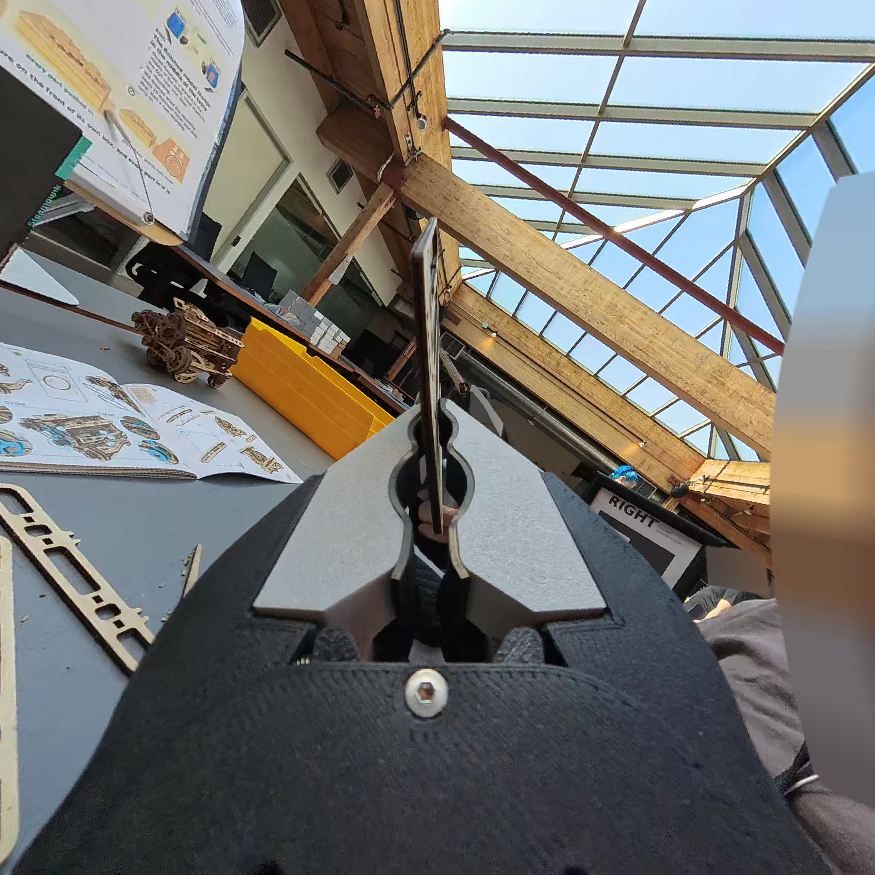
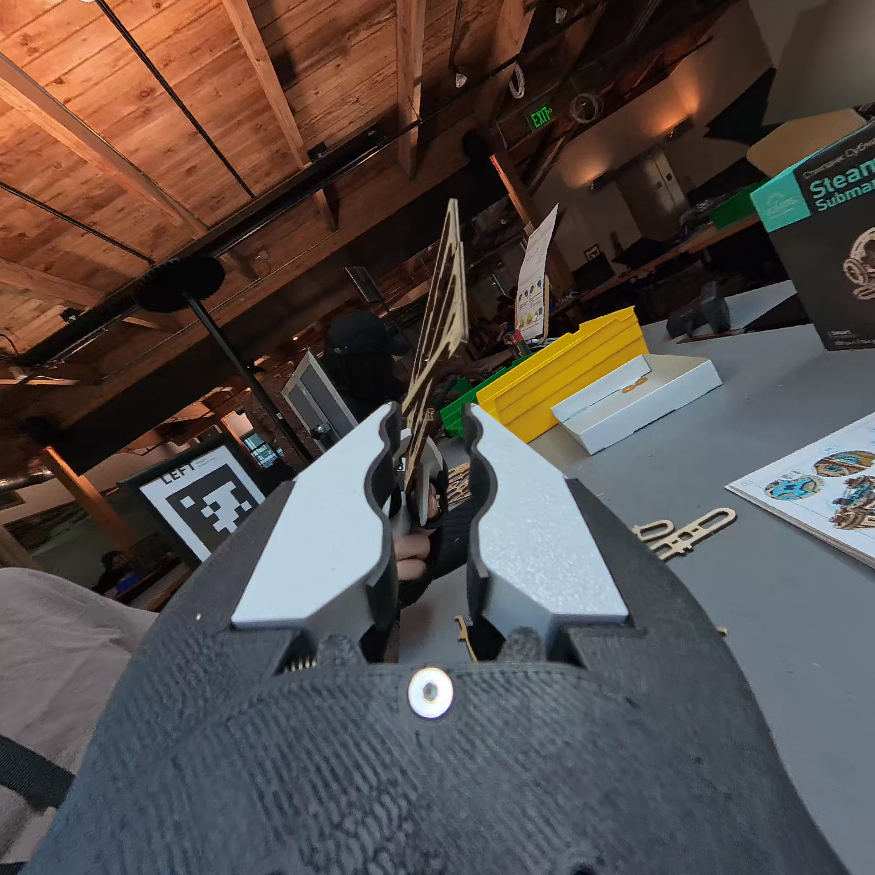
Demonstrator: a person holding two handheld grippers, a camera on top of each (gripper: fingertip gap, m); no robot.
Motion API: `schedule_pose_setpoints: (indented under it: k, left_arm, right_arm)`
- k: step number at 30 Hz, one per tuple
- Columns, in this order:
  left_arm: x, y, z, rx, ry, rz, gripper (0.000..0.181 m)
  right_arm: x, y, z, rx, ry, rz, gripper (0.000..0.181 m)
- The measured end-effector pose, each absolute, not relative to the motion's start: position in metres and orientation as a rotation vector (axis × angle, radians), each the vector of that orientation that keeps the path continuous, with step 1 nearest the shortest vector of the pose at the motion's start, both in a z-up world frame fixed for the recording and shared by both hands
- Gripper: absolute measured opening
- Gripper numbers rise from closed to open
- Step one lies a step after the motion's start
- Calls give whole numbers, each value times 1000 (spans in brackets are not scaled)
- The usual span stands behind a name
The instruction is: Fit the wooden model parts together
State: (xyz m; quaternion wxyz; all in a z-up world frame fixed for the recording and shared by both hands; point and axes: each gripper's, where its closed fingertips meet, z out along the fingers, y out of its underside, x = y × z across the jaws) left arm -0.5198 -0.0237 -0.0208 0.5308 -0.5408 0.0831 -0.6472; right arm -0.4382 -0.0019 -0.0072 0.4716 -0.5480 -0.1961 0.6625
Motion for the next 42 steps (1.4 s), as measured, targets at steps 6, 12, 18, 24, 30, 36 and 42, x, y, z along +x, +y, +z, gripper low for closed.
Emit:
schedule_pose_setpoints:
  k: [6, 12, 18, 24, 30, 36, 42]
  left_arm:
    - [-515, -31, -15, -1277, 216, -1524, 0]
    - [-514, -33, -16, -1272, 213, -1531, 0]
    - [-514, -35, -19, -1282, 211, -1538, 0]
    - [-520, -35, -26, -1321, 191, -1526, 0]
    - [-532, -40, -34, -1338, 152, -1517, 0]
    - [-542, -39, -49, -1346, 96, -1564, 0]
    - [-545, -38, -57, -1364, 92, -1542, 0]
  right_arm:
    - [-457, -9, 0, -1318, -502, 1761, 20]
    - [-466, -17, -1, -1319, -549, 1802, 9]
    - [-468, -16, -4, -1322, -536, 1857, 0]
    - [-473, -14, -11, -1320, -522, 1873, 1]
    - [-485, -15, -22, -1332, -522, 1918, 10]
    - [-496, -18, -30, -1336, -584, 1929, 1]
    - [-498, -14, -38, -1339, -558, 1946, 1]
